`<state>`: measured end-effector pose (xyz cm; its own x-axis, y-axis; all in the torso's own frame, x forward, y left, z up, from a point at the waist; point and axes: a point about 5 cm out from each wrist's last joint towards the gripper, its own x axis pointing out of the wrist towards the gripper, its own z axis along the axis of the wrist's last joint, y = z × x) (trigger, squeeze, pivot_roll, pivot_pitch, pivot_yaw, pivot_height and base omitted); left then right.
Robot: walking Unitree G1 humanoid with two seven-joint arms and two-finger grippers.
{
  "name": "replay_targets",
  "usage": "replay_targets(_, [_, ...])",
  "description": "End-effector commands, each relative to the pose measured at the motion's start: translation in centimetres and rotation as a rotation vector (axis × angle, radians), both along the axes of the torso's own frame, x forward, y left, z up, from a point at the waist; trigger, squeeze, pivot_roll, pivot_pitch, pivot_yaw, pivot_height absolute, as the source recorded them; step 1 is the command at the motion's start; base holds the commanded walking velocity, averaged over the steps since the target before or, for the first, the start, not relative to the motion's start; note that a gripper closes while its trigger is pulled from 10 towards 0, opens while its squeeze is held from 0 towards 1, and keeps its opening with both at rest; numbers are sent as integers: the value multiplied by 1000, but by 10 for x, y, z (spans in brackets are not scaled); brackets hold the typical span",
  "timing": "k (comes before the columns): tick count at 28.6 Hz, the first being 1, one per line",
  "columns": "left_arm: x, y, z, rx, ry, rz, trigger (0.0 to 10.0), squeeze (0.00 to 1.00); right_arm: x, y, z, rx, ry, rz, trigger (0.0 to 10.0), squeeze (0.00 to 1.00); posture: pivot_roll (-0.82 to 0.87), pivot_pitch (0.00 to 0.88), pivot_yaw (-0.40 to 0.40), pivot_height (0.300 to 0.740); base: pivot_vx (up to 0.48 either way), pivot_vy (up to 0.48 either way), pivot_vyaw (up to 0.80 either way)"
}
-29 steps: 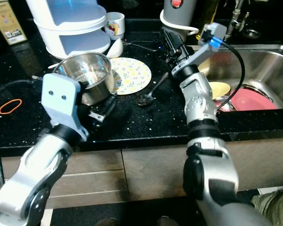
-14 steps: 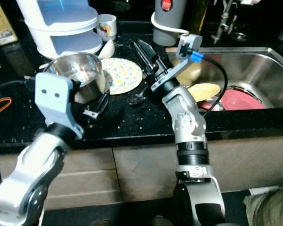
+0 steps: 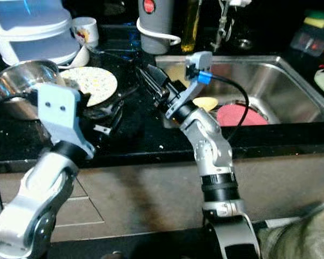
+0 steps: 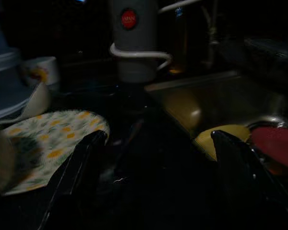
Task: Kitchen organization
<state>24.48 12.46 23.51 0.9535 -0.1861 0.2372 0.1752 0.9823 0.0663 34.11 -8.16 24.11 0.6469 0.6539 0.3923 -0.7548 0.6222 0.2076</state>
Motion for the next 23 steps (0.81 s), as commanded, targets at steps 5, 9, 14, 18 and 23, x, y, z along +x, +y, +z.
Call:
replay_targets(5, [4,7,5,15,-23,43,10000,0,-5,-1,-5,-138,-40,13,10000,0,85,36,-70,732,0,0,0])
replay_targets(9, [6,19,3,39,-15,108,10000,0,-12,1,-12,-266,-89,47,10000,0,81,42,-70,732,0,0,0])
replay_targets(14, [8,36,-1,51,7,207,10000,0,-11,-3,-16,-280,-67,20,10000,0,80,54,-70,732,0,0,0])
replay_targets(18, [12,51,-3,-14,44,283,10000,0,-8,-7,-19,-295,-56,-12,10000,0,81,60,-68,732,0,0,0])
replay_targets(23, [16,64,-10,-144,129,334,10000,0,-9,-9,-18,-317,-71,-3,10000,0,79,63,-67,732,0,0,0])
